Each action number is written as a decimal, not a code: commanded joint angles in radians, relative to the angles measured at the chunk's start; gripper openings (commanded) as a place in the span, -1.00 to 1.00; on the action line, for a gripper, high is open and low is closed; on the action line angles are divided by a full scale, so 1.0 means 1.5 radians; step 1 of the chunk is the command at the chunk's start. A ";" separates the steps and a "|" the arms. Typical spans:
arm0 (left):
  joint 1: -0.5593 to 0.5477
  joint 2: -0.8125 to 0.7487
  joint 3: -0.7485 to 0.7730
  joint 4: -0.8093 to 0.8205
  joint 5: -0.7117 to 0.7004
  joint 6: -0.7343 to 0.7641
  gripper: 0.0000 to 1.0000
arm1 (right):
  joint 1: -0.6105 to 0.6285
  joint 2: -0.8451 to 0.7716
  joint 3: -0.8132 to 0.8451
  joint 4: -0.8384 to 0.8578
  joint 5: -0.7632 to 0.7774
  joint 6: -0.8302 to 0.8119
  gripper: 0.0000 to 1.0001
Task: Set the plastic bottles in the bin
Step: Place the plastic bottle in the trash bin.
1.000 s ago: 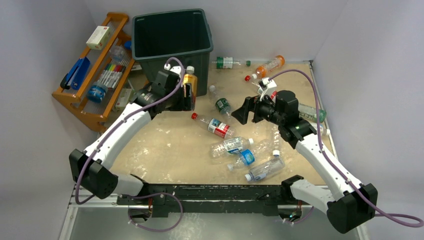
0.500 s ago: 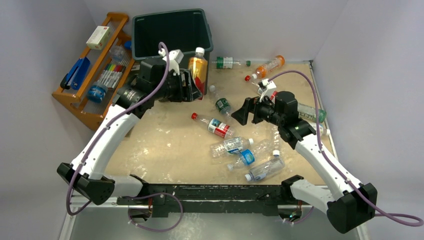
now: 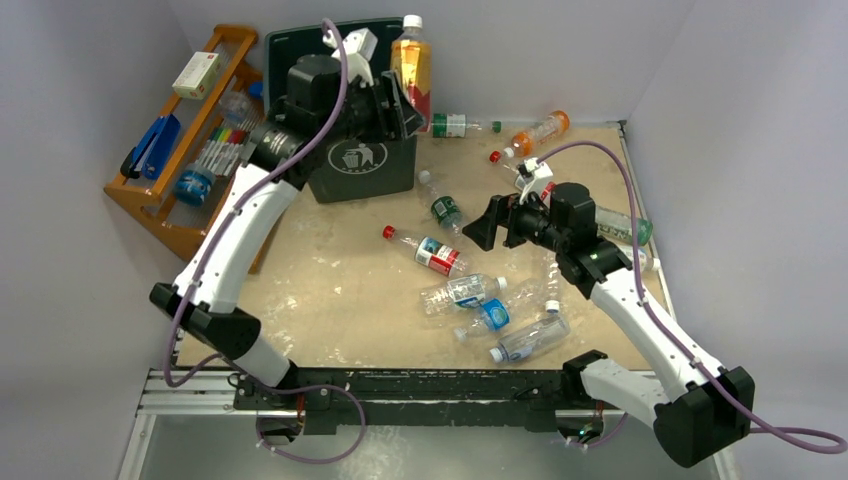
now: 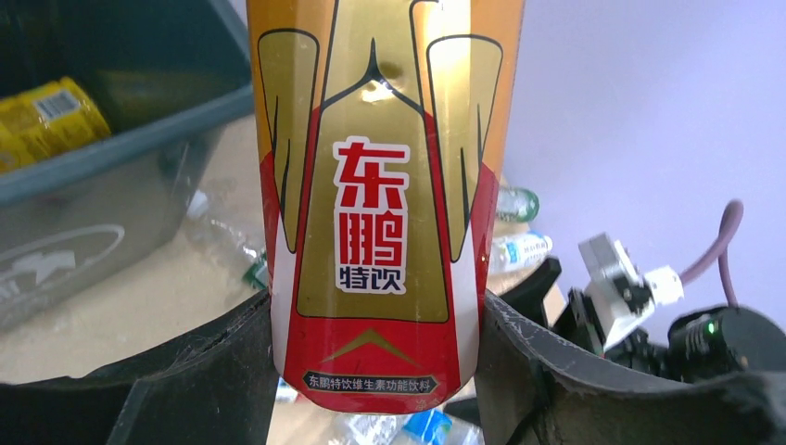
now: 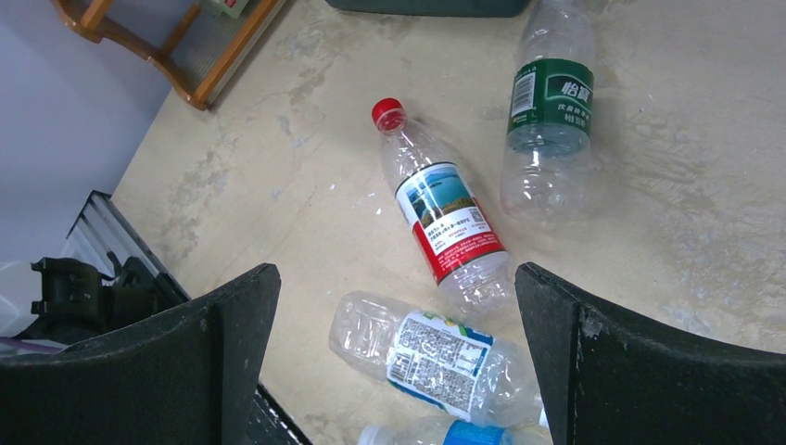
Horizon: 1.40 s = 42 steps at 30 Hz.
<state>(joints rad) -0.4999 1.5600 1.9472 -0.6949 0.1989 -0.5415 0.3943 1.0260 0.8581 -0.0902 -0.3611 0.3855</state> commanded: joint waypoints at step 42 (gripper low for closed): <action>0.255 0.238 0.145 0.060 -0.079 0.028 0.46 | 0.027 0.250 0.051 -0.012 -0.008 -0.108 0.75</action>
<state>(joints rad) -0.1242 1.9530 2.1422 -0.6407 0.0830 -0.5049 0.4156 1.3891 0.8791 -0.1257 -0.3546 0.2680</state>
